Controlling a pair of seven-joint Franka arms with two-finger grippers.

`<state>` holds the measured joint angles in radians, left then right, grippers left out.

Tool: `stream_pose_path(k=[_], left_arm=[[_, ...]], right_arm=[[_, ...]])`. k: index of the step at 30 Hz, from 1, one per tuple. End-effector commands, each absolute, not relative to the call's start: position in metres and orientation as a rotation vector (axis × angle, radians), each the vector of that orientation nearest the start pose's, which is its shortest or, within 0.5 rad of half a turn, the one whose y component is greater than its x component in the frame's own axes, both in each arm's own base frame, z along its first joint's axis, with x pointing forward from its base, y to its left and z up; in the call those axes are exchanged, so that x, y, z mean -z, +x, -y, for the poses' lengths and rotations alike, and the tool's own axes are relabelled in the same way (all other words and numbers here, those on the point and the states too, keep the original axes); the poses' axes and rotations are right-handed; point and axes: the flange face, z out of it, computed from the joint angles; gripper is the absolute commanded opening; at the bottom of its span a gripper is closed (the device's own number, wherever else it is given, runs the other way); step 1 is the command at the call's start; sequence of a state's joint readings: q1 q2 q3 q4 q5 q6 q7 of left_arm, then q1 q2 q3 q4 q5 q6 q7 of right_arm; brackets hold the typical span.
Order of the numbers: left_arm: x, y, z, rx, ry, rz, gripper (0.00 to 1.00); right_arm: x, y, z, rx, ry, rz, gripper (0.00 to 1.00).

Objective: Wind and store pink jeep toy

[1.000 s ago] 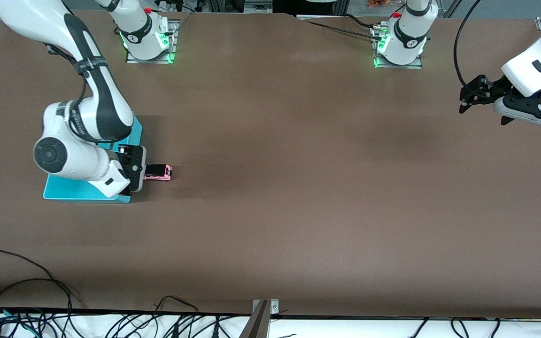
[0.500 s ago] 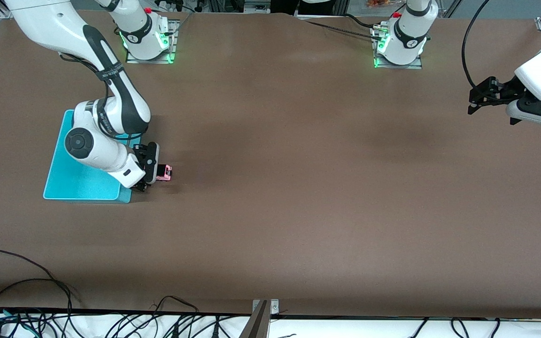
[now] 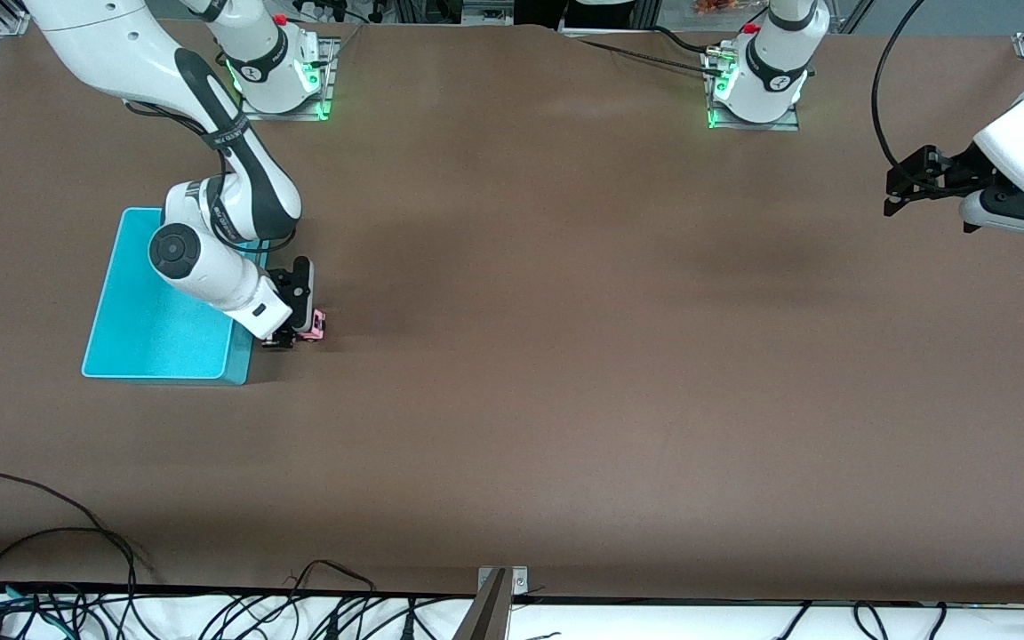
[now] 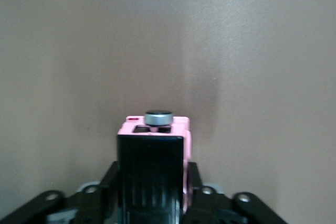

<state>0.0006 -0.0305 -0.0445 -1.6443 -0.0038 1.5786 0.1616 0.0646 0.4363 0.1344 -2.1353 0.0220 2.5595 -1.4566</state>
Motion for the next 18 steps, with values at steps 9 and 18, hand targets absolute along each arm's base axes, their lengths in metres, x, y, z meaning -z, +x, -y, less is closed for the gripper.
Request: stream_pose_path(k=[9, 18], left_arm=[[-0.613, 0.547, 0.016, -0.065, -3.137, -0.277, 1.00], [-0.613, 0.547, 0.020, -0.062, -3.135, -0.289, 1.00]], right_arm=[[-0.271, 0.589, -0.121, -0.038, 2.233, -2.322, 0.12], [-0.358, 0.603, -0.126, 0.084, 2.302, -2.326, 0.12]])
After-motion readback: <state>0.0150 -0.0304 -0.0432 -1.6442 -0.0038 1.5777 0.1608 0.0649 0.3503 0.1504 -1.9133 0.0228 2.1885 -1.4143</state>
